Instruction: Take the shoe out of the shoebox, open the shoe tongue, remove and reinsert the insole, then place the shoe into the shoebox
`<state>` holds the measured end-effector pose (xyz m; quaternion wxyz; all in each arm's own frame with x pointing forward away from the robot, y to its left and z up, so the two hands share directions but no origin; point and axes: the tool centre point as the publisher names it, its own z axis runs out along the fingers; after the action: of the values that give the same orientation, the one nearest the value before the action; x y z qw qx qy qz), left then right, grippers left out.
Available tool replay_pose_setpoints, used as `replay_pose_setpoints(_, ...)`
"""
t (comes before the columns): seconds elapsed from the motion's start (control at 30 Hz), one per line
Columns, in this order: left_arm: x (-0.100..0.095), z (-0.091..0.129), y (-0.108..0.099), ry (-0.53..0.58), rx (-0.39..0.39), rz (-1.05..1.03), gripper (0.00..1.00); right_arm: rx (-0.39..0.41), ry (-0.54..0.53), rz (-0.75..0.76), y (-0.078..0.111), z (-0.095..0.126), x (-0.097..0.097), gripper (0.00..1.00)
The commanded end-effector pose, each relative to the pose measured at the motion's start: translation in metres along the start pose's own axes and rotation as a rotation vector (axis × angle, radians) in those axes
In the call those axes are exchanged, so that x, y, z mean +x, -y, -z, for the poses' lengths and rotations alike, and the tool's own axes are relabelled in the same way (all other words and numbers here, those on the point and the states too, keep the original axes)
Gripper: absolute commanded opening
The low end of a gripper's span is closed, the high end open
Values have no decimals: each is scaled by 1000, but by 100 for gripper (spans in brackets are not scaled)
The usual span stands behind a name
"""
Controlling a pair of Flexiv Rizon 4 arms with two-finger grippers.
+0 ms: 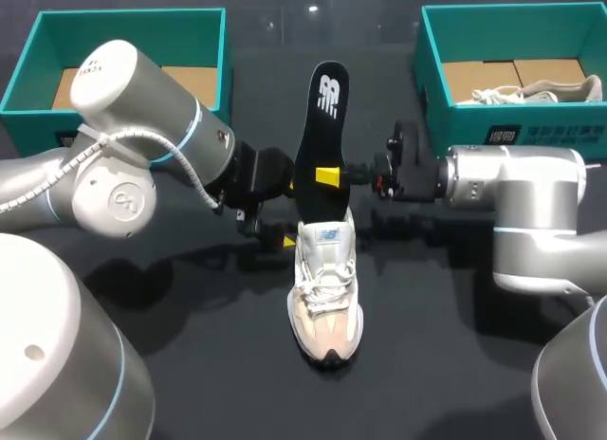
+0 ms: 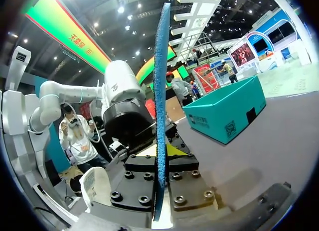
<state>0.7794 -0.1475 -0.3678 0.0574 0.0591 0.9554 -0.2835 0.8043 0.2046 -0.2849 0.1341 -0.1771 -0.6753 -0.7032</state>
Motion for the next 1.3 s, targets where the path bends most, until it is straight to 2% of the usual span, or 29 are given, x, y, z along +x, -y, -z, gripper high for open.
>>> replay_pose_setpoints(0.03, 0, -1, 0, 0, 1, -1, 100, -2, 9, -2, 7, 1, 6, 0)
replay_pose_setpoints(0.83, 0, -1, 0, 0, 1, -1, 100, 66, 34, -108, 47, 0, 23, 0)
replay_pose_setpoints(1.3, 0, -1, 0, 0, 1, -1, 100, 104, 37, -230, 81, -2, 31, 0)
